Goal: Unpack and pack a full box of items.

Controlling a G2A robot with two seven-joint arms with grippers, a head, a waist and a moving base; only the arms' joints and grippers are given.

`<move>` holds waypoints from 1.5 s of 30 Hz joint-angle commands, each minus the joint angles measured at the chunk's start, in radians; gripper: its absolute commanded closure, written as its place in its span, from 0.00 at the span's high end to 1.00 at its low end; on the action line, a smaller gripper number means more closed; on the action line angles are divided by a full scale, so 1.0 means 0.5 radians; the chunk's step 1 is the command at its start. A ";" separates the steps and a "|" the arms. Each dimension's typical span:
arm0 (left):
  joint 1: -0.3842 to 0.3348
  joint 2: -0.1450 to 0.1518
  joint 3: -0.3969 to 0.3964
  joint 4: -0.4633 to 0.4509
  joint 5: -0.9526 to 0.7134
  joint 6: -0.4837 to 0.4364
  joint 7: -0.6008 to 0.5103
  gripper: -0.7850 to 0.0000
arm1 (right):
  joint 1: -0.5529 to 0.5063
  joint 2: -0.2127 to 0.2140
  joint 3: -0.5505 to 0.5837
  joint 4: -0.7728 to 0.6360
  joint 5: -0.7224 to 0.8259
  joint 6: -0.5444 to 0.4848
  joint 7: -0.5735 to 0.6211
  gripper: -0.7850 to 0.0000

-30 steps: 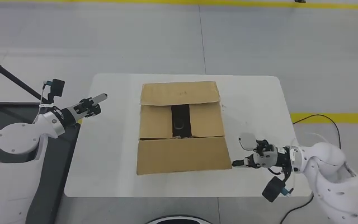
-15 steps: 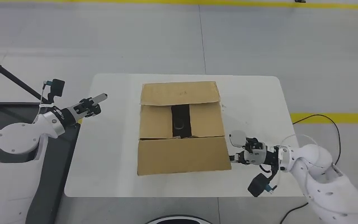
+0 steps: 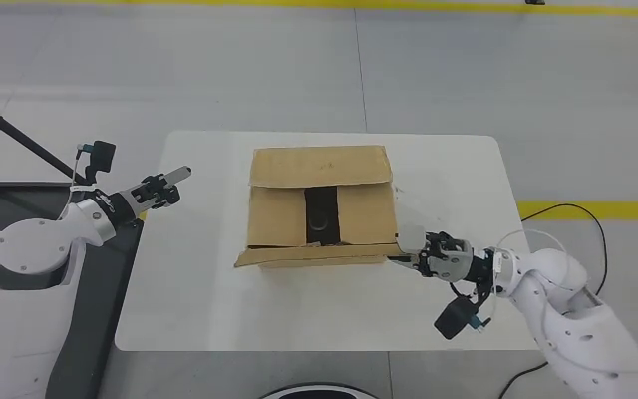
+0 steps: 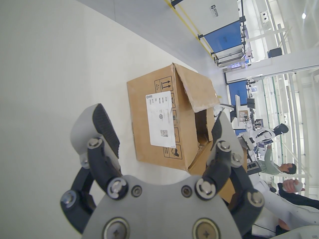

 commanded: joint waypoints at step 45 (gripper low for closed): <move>0.000 0.000 0.000 0.000 0.000 0.000 0.000 1.00 | 0.621 -0.110 -0.388 0.179 -0.747 0.010 0.153 0.77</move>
